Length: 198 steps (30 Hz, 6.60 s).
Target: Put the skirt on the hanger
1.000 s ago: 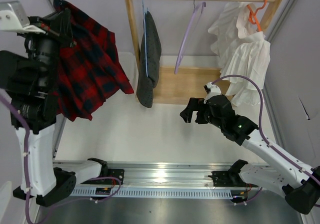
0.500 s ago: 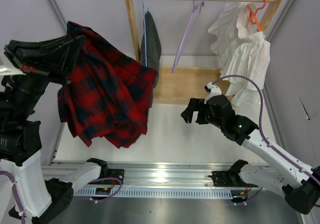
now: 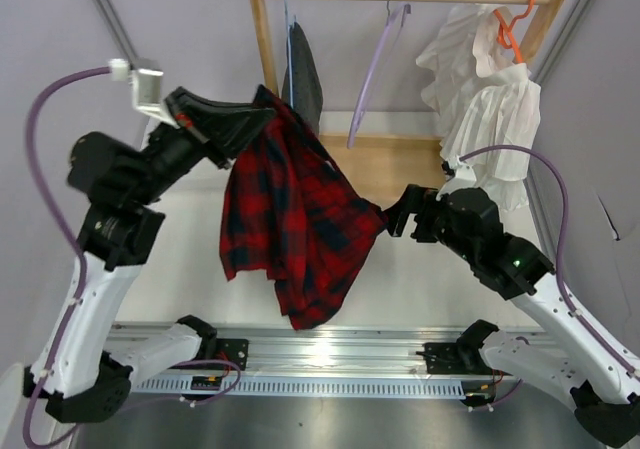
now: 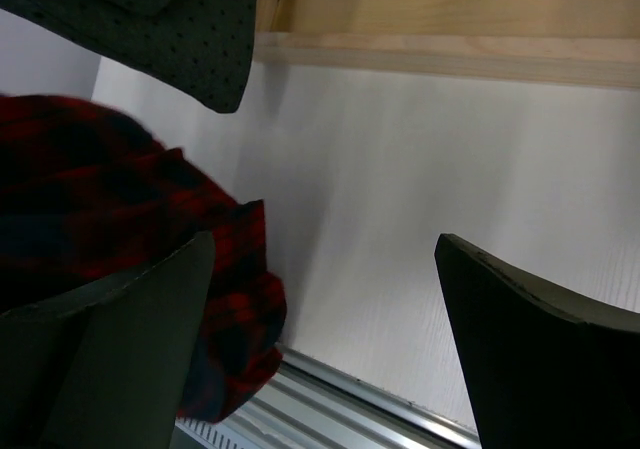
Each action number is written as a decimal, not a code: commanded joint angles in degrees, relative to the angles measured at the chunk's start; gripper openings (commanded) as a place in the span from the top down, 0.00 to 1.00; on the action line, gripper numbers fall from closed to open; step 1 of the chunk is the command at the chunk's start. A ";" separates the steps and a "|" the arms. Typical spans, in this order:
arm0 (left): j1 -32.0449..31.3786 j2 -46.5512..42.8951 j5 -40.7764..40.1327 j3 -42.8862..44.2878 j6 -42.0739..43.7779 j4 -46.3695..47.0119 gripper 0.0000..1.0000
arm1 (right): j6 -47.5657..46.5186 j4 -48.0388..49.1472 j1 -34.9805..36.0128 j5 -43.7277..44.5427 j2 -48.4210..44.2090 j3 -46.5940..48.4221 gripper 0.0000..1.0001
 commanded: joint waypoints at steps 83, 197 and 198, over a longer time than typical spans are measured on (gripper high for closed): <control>-18.66 -29.67 -27.76 -67.68 -8.93 -4.17 1.00 | 15.67 20.55 -11.62 -9.61 29.60 -12.72 0.51; -3.72 35.73 -5.42 -21.21 21.48 -21.04 1.00 | 13.75 10.36 2.10 8.86 -2.13 -23.01 0.99; -3.63 34.77 -6.48 -20.58 21.04 -21.22 1.00 | 11.74 10.88 0.35 5.97 -1.43 -22.13 1.00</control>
